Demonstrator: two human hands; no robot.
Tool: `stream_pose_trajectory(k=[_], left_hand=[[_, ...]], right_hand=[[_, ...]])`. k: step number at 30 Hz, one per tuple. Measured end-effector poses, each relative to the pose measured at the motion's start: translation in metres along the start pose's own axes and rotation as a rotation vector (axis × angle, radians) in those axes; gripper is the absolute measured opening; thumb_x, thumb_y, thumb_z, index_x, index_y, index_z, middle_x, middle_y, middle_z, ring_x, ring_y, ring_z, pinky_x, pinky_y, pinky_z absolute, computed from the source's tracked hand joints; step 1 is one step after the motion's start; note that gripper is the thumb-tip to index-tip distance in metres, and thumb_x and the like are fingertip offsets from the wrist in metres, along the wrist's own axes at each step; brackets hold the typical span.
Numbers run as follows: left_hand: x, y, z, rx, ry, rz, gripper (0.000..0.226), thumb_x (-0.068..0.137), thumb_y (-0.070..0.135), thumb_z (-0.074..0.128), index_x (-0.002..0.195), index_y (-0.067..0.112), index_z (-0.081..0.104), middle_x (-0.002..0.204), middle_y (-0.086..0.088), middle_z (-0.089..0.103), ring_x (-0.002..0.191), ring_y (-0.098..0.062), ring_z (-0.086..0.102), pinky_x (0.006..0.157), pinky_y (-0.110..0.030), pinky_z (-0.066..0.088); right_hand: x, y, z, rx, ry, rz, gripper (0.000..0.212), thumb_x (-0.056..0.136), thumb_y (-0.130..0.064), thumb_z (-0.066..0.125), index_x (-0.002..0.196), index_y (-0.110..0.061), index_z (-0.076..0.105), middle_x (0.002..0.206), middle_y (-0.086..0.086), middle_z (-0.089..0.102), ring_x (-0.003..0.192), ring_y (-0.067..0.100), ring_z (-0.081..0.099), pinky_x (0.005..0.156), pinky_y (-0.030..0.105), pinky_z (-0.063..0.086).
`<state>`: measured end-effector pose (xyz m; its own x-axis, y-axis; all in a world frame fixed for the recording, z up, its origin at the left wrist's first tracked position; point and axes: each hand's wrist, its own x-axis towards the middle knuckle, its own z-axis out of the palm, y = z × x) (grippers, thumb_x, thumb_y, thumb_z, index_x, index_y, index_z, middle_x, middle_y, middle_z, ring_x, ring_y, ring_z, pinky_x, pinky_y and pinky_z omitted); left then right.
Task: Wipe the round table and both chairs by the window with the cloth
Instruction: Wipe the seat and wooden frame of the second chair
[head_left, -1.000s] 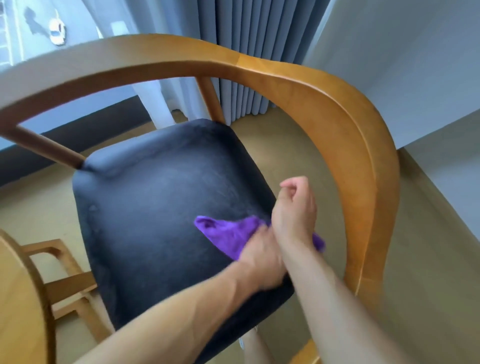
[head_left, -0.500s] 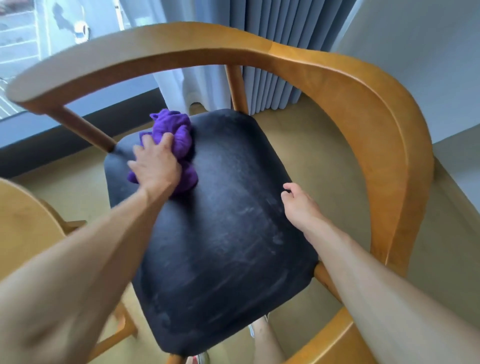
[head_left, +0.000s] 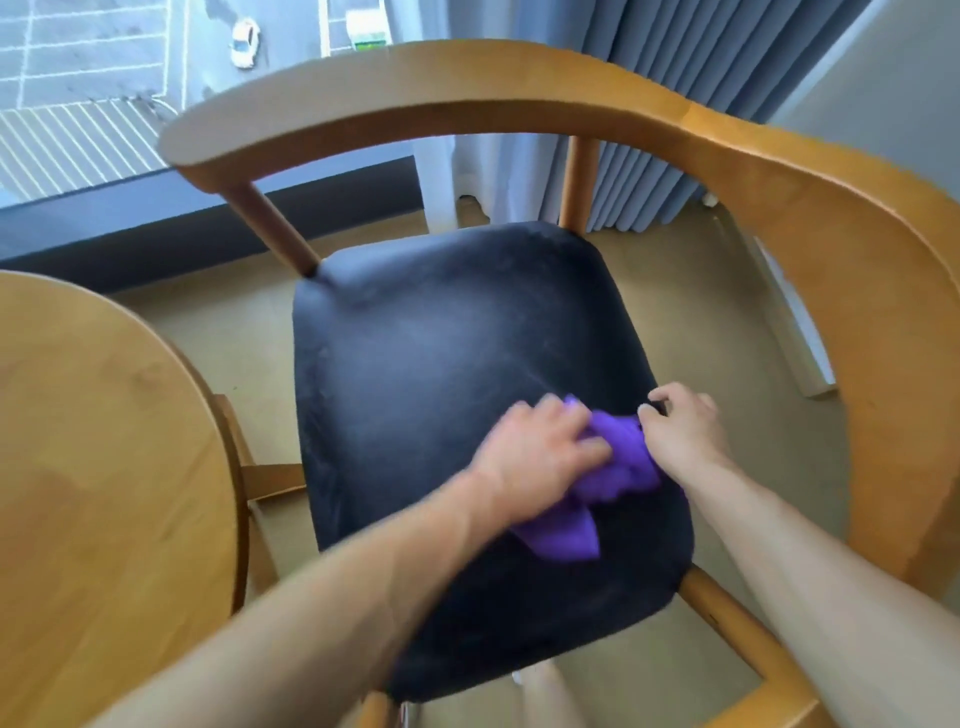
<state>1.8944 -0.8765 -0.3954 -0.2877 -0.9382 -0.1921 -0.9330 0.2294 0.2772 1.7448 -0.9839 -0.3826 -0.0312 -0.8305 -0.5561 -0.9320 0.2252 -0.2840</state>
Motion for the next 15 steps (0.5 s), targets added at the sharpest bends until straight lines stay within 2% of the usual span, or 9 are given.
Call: stream_pose_trajectory(k=[2, 5, 7, 10, 12, 15], left_hand=[[-0.012, -0.069, -0.017, 0.044, 0.102, -0.221, 0.031, 0.091, 0.027, 0.049, 0.120, 0.027, 0.060, 0.115, -0.011, 0.052, 0.100, -0.036, 0.052, 0.073, -0.046, 0.047], [-0.044, -0.149, -0.036, 0.088, 0.215, -0.691, 0.042, 0.084, 0.018, 0.056, 0.126, 0.026, 0.055, 0.115, -0.014, 0.050, 0.102, -0.039, 0.051, 0.074, -0.047, 0.051], [-0.060, -0.171, -0.043, 0.020, 0.258, -0.951, 0.049, 0.083, 0.013, 0.057, 0.129, 0.026, 0.050, 0.118, -0.016, 0.048, 0.107, -0.041, 0.050, 0.081, -0.051, 0.052], [-0.058, -0.150, -0.041, -0.126, 0.322, -1.264, 0.049, 0.085, 0.008, 0.052, 0.130, 0.026, 0.048, 0.123, -0.017, 0.047, 0.112, -0.042, 0.049, 0.087, -0.051, 0.048], [-0.045, -0.111, -0.035, -0.186, 0.335, -1.322, 0.039, 0.089, 0.018, 0.045, 0.127, 0.025, 0.049, 0.124, -0.016, 0.046, 0.114, -0.042, 0.048, 0.087, -0.051, 0.048], [-0.028, -0.033, -0.019, -0.244, 0.271, -1.085, 0.036, 0.091, 0.044, 0.043, 0.123, 0.028, 0.050, 0.121, -0.011, 0.046, 0.110, -0.037, 0.050, 0.078, -0.045, 0.050]], right_hand=[[-0.005, -0.006, 0.006, 0.014, -0.011, -0.064, 0.032, 0.093, -0.027, 0.050, 0.124, -0.027, 0.056, 0.131, 0.004, 0.046, 0.110, 0.031, 0.056, 0.098, 0.041, 0.046], [-0.011, -0.010, 0.015, -0.067, -0.020, -0.122, 0.037, 0.093, -0.022, 0.049, 0.131, -0.027, 0.050, 0.135, 0.000, 0.044, 0.118, 0.030, 0.048, 0.098, 0.041, 0.045], [-0.011, -0.012, 0.018, -0.146, -0.007, -0.130, 0.041, 0.093, -0.019, 0.048, 0.134, -0.026, 0.046, 0.138, 0.000, 0.043, 0.122, 0.031, 0.043, 0.093, 0.036, 0.041], [-0.009, -0.014, 0.017, -0.203, -0.025, -0.113, 0.042, 0.093, -0.017, 0.046, 0.134, -0.027, 0.045, 0.138, 0.001, 0.043, 0.120, 0.031, 0.043, 0.083, 0.032, 0.035], [-0.006, -0.015, 0.017, -0.209, -0.033, -0.096, 0.041, 0.093, -0.017, 0.045, 0.132, -0.027, 0.045, 0.135, 0.001, 0.044, 0.117, 0.031, 0.045, 0.080, 0.031, 0.035], [-0.002, -0.021, 0.018, -0.204, -0.027, -0.063, 0.033, 0.095, -0.022, 0.043, 0.127, -0.027, 0.048, 0.132, 0.002, 0.044, 0.116, 0.032, 0.047, 0.081, 0.033, 0.038]])
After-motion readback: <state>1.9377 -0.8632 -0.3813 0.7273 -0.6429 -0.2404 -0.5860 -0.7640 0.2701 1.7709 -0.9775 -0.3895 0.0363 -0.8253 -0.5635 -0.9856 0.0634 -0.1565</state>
